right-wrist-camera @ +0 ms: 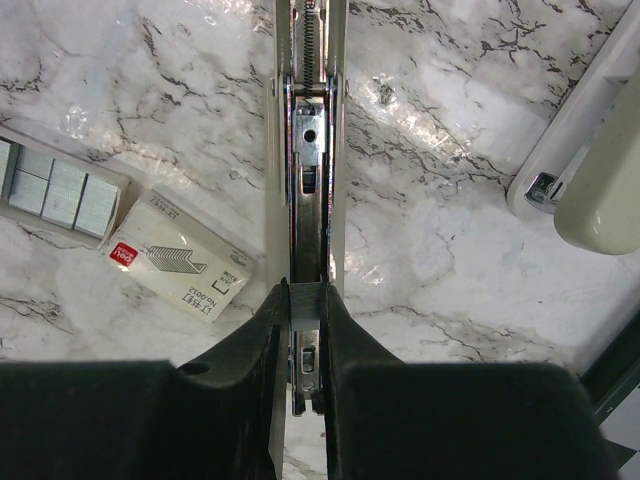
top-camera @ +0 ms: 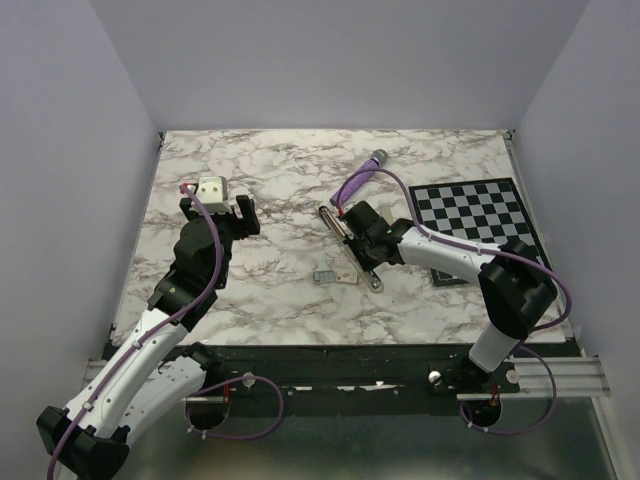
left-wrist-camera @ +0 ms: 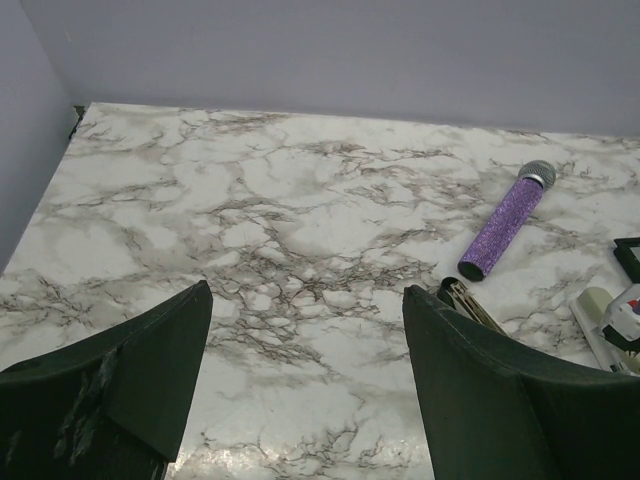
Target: Load the staples into the stapler
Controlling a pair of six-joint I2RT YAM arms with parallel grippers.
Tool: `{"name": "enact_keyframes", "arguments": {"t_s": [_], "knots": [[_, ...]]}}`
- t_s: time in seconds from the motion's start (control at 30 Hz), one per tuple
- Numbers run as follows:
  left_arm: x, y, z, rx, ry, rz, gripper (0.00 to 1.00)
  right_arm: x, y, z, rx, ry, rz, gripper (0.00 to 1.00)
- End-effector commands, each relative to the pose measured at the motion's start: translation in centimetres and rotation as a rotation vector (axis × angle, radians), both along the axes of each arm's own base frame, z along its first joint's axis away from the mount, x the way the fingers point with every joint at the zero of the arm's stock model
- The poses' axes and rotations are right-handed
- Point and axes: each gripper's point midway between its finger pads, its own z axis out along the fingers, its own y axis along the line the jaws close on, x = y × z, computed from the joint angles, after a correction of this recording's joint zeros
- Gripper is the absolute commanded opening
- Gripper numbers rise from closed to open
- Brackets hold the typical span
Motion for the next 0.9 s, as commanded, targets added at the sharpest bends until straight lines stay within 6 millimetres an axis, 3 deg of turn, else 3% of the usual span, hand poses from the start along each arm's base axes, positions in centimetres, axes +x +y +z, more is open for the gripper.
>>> {"name": "enact_keyframes", "arguments": {"t_s": [0.0,0.27,0.87], "knots": [[0.1,-0.3,-0.3,0.002,0.004,-0.016,0.85,0.0,-0.4,-0.8,-0.012,0.012,-0.003,0.22],[0.2,-0.4,-0.4,0.003,0.007,-0.019,0.85,0.2,-0.3,0.7,0.002,-0.018,0.032,0.21],[0.2,-0.3,-0.5,0.008,0.009,-0.014,0.85,-0.2,-0.9,-1.7,-0.036,0.015,0.033,0.22]]}}
